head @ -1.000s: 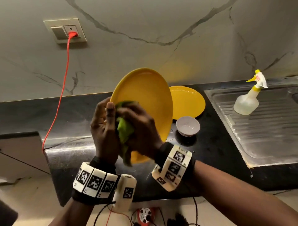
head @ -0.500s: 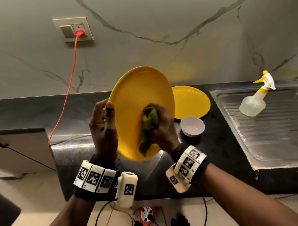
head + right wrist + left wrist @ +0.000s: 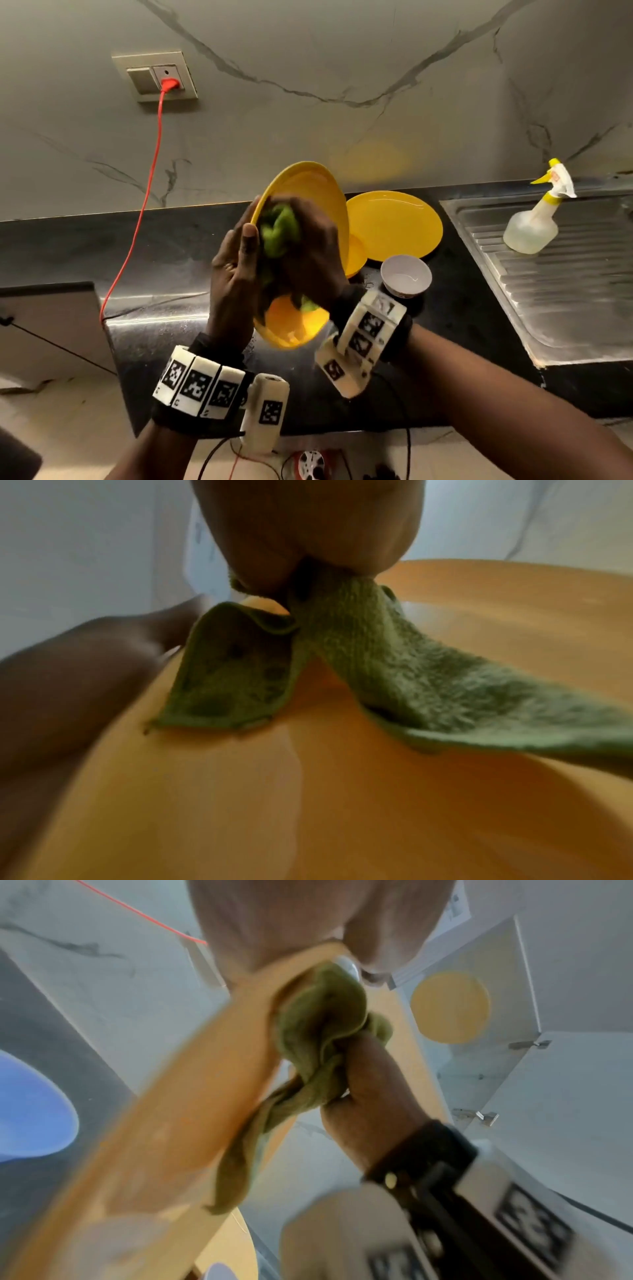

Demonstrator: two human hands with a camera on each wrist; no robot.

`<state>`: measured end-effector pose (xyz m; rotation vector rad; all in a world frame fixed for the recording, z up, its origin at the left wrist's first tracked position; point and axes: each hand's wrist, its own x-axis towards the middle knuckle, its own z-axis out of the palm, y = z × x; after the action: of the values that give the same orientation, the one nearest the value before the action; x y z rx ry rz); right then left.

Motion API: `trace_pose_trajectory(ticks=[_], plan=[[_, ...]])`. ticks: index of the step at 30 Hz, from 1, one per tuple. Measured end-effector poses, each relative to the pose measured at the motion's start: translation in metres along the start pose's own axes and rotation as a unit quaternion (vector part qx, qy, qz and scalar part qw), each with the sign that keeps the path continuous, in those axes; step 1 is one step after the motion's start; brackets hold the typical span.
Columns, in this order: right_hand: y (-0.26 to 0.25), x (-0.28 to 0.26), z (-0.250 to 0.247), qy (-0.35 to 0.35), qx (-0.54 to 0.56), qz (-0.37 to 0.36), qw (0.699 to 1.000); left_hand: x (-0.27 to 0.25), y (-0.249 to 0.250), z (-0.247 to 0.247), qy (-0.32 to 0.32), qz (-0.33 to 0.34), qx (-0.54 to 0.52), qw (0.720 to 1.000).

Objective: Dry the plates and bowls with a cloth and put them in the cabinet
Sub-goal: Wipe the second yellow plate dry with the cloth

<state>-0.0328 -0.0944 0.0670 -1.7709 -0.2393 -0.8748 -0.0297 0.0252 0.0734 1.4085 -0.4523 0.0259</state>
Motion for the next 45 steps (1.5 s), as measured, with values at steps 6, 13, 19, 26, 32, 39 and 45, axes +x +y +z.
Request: trace_pose_trajectory(ticks=[6,13,19,26,32,39,45], plan=[[-0.003,0.027,-0.012,0.024,-0.014,0.044,0.999,-0.004,-0.001,0.005,-0.022,0.012,-0.017,1.0],[-0.001,-0.041,0.001,-0.168,0.039,0.032,0.985,0.007,0.001,-0.006,0.03,0.011,-0.013,0.999],[0.018,-0.059,-0.026,-0.279,-0.048,-0.003,0.959,0.01,-0.001,-0.006,0.109,0.039,-0.008,0.993],[0.085,-0.009,-0.075,-0.134,-0.242,0.111,0.954,0.008,0.014,-0.001,0.047,0.084,0.041,0.994],[0.089,0.01,-0.086,-0.034,-0.289,0.067,0.954,0.001,0.008,0.003,0.062,0.088,0.027,0.994],[0.047,-0.061,-0.034,-0.127,-0.107,0.091,0.982,0.003,0.01,0.0,0.098,0.113,0.016,0.989],[0.014,-0.022,-0.006,-0.082,-0.102,-0.129,0.983,-0.002,0.008,0.009,0.072,0.098,-0.007,0.993]])
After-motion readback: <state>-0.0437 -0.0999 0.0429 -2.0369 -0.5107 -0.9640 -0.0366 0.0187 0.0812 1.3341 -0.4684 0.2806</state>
